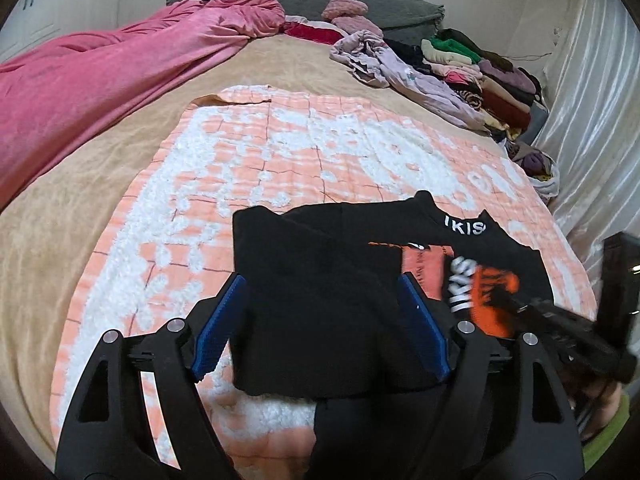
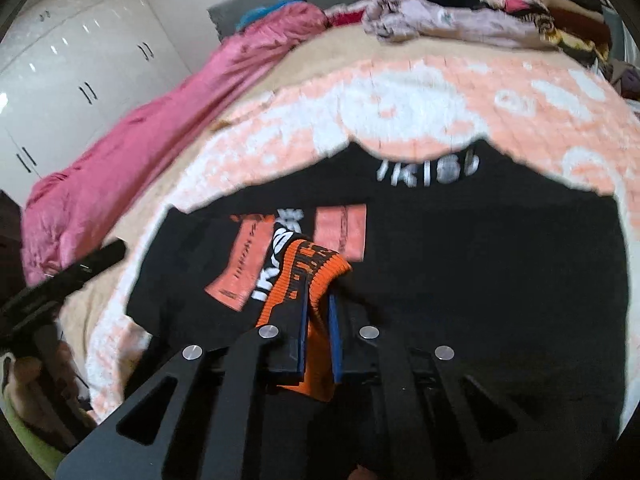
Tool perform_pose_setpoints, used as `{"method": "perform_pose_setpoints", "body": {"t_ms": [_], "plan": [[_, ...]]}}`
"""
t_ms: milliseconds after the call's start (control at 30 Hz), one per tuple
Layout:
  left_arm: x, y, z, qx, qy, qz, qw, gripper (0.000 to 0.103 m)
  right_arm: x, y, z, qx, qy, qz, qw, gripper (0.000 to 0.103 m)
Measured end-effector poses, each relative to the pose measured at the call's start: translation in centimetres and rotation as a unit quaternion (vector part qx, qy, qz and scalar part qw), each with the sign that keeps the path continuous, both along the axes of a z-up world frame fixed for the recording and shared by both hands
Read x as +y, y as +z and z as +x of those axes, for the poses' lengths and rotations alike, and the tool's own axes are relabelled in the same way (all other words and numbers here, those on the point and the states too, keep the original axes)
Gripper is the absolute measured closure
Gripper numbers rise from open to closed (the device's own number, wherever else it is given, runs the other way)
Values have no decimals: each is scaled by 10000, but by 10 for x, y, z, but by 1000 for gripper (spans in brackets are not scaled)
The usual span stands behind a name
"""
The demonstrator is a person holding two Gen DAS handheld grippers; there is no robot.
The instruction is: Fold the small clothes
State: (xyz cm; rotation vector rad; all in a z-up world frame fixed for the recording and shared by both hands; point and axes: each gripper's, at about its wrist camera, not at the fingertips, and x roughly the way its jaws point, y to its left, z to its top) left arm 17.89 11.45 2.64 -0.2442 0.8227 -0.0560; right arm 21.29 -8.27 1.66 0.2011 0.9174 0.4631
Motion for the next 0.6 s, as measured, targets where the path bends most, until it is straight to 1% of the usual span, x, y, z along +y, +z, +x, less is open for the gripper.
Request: {"method": "perform_pose_setpoints", "body": {"t_ms": [100,167,233,333,433,600], "plan": [[-1,2,2,-8,-1,5,10000,33,-13,25,-1,-402,-84,-193,9990,95],[-4,4,4,-22,-23,26,10000,33,-24,42,0,-695,-245,-538,9958,95],[-9,5,6,-31,-74,41,10000,33,-41,52,3,-870,-430,-823,9919,95],[-22,6,11,-12,-191,77,9998,33,-70,56,11,-841,-730,-1074,9880,95],[-42,4,18,48,-375,153,9992,33,-96,45,20,-595,-935,-1213,9864,95],[-80,-4,30,162,-774,348,9963,33,-105,25,17,-387,-983,-1269,9863,95]]}}
